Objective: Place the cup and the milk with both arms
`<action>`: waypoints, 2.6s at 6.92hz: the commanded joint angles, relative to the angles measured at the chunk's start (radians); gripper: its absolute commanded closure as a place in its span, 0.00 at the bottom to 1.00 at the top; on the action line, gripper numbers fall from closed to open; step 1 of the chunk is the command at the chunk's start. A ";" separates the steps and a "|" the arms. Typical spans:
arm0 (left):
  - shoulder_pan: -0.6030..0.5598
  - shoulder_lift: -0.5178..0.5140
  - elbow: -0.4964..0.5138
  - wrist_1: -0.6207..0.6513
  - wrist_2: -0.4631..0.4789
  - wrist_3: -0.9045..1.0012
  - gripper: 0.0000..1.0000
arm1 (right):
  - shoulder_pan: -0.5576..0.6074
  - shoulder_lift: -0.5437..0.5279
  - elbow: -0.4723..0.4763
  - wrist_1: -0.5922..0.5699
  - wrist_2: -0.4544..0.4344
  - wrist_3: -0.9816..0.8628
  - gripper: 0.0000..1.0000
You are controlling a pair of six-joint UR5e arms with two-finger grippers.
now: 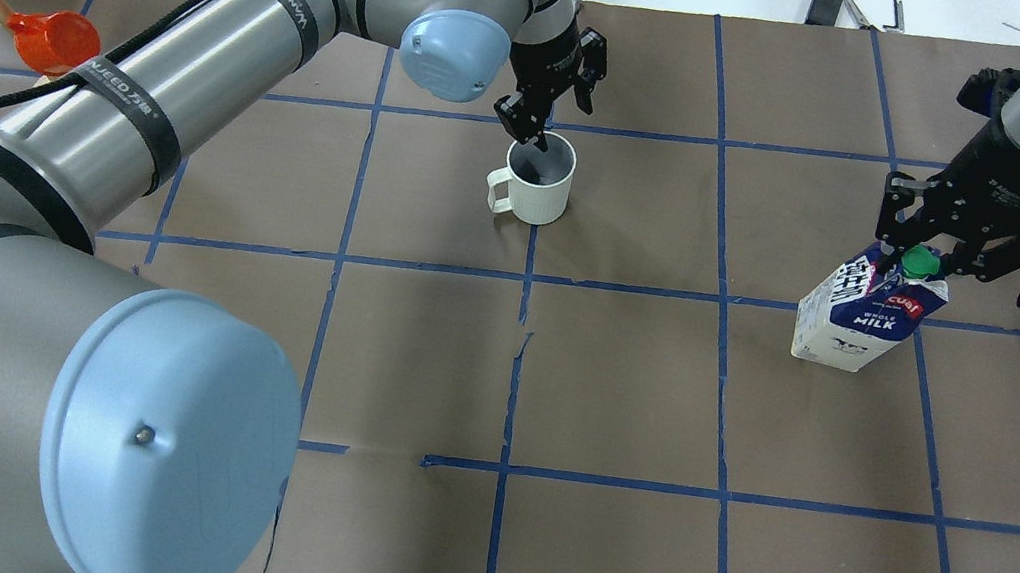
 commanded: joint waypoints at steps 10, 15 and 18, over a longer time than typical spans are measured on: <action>0.222 0.626 -0.407 -0.368 0.141 0.702 0.01 | 0.394 0.476 -0.575 -0.021 0.044 0.253 0.68; 0.282 0.659 -0.418 -0.334 0.140 1.069 0.00 | 0.426 0.493 -0.571 -0.052 0.070 0.304 0.57; 0.282 0.661 -0.419 -0.334 0.140 1.069 0.00 | 0.426 0.492 -0.557 -0.091 0.067 0.291 0.00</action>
